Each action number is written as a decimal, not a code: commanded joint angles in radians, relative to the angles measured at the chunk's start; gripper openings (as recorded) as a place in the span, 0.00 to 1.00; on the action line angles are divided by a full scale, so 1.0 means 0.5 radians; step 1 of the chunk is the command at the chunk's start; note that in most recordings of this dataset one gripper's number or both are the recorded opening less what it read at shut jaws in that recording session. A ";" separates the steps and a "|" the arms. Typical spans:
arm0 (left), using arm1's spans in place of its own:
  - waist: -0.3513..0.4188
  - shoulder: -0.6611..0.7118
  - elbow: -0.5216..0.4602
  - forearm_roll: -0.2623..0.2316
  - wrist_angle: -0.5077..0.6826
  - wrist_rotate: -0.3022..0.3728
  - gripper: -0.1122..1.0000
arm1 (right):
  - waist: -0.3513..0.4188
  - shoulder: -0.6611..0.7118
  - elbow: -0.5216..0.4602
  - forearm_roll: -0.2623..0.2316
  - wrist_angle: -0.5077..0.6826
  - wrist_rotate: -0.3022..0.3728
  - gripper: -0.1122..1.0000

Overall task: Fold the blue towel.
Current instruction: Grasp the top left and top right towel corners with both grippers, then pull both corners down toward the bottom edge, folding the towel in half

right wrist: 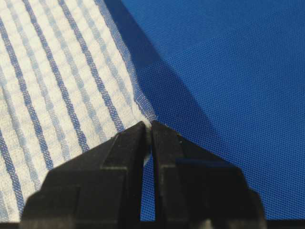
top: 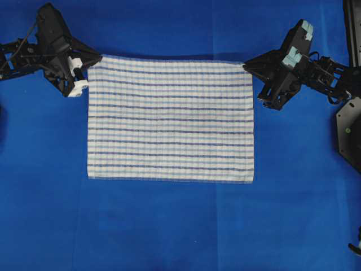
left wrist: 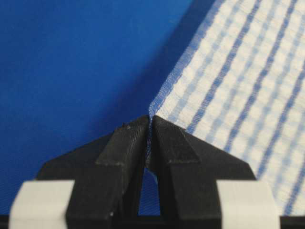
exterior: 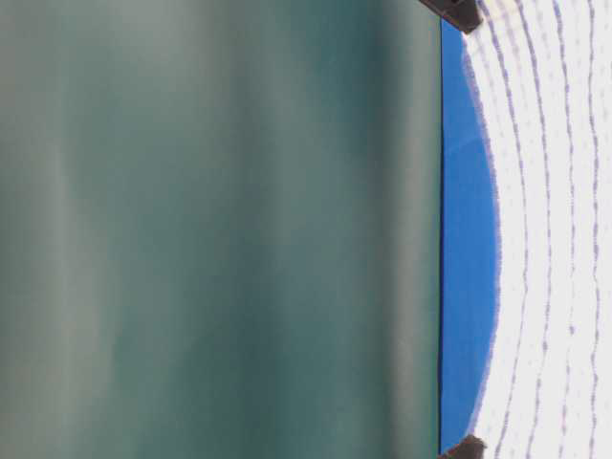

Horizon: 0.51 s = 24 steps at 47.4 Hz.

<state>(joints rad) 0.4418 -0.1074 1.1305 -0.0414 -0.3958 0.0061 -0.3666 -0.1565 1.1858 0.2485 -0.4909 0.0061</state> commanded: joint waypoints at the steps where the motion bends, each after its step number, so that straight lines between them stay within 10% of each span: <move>1: -0.046 -0.064 -0.015 0.006 0.018 -0.031 0.13 | 0.003 -0.052 -0.003 0.006 0.009 0.009 0.07; 24: -0.494 -0.537 0.046 0.000 0.245 -0.153 0.13 | 0.334 -0.497 0.095 0.270 0.245 0.012 0.07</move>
<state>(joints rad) 0.2270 -0.3451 1.1505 -0.0414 -0.2684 -0.0568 -0.2347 -0.3651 1.2333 0.3513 -0.3666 0.0138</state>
